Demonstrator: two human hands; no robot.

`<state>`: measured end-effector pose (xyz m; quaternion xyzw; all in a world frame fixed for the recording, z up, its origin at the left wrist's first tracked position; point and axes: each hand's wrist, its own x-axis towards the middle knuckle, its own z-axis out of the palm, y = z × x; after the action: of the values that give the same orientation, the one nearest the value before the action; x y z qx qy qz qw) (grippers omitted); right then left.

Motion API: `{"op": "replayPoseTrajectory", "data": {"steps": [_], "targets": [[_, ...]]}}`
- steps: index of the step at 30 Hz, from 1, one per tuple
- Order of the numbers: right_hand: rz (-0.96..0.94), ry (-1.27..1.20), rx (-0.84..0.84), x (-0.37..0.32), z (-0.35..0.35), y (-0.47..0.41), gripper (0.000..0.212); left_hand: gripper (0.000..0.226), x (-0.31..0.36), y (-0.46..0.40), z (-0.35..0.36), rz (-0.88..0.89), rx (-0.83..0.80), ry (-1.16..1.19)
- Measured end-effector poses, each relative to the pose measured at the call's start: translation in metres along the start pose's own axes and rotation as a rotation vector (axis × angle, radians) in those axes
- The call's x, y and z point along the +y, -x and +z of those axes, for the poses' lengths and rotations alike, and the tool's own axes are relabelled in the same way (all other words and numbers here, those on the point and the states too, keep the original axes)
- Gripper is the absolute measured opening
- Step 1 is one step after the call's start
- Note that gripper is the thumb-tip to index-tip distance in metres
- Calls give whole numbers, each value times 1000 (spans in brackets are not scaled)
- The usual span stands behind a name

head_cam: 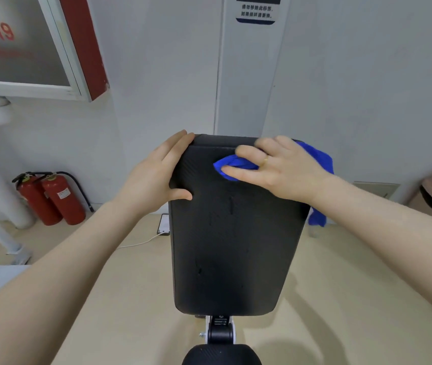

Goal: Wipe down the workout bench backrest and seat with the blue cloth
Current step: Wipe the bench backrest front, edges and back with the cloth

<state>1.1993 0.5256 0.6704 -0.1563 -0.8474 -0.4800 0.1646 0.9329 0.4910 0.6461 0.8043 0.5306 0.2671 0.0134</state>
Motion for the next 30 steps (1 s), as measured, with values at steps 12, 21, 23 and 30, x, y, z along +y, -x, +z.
{"op": "replayPoseTrajectory", "data": {"steps": [12, 21, 23, 30], "targets": [[-15, 11, -50, 7, -5, -8, 51, 109, 0, 1, -3, 20, -5, 73], [94, -21, -67, 9, -9, 13, 60, 108, 0, 1, 0, 9, 15, 119], [74, -95, -72, -1, -5, -25, 55, 109, -3, 0, 1, 27, 18, 134], [14, -135, -128, -19, -2, -96, 44, 117, -9, 3, 9, -102, 54, 390]]}}
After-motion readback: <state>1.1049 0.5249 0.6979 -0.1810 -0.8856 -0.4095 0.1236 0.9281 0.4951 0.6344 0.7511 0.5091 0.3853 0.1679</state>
